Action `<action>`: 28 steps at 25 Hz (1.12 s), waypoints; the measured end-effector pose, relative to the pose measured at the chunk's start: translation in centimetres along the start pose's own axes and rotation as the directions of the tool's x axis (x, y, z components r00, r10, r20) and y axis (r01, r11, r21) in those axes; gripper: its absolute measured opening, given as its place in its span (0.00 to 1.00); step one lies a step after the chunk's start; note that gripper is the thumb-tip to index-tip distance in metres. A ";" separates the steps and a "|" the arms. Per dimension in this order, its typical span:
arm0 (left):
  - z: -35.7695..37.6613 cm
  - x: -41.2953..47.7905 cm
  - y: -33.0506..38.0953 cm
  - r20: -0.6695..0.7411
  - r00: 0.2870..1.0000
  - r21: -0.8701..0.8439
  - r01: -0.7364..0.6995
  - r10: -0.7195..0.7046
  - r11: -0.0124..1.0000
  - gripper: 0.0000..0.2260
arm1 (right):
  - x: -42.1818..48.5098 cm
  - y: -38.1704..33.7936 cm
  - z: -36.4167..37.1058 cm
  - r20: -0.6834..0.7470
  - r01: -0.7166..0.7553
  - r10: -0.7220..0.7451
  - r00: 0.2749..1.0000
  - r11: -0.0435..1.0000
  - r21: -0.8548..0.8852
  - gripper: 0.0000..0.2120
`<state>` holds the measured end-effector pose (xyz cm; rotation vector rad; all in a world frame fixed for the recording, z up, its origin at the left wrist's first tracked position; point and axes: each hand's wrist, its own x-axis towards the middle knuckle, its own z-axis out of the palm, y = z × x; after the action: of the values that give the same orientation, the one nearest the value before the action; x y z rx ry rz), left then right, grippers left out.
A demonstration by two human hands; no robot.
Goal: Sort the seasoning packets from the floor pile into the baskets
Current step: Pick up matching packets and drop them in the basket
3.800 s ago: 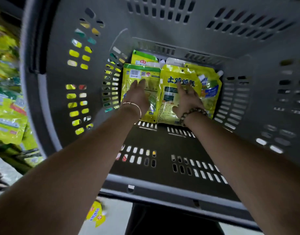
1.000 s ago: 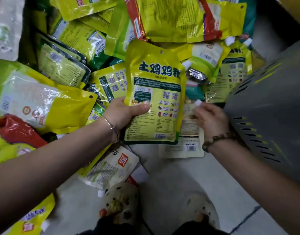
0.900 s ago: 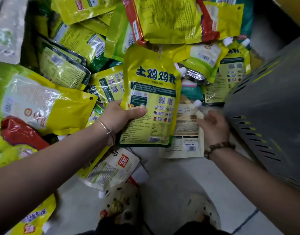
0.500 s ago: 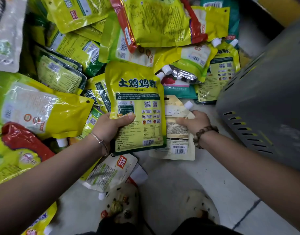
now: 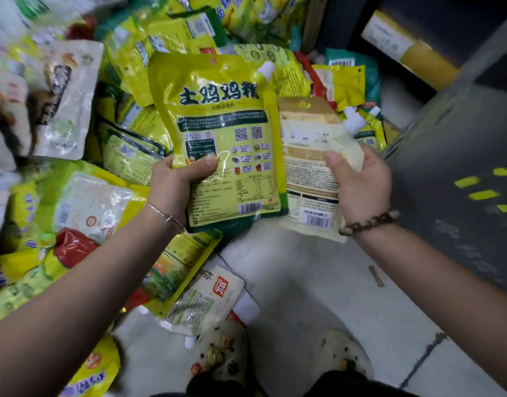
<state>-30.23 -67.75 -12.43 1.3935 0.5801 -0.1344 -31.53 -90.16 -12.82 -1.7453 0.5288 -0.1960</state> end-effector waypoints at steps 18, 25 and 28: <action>1.8 -7.7 20.5 0.265 0.901 -0.055 -0.342 0.344 0.938 0.06 | -1.0 -23.7 -7.6 -0.123 0.335 -0.315 0.941 0.918 0.215 0.03; 12.2 -11.1 21.7 0.431 0.837 -0.074 -0.340 0.338 0.937 0.08 | 1.3 -24.7 -18.2 -0.221 0.361 -0.315 0.923 0.907 0.215 0.03; 17.1 -11.9 20.8 0.554 0.788 -0.066 -0.282 0.270 0.957 0.04 | 2.0 -23.8 -23.5 -0.257 0.315 -0.249 0.934 0.912 0.263 0.05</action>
<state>-26.42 -82.87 12.53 1.3587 -0.1211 -0.3011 -33.54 -108.01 15.47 -1.5017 0.3752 -0.6496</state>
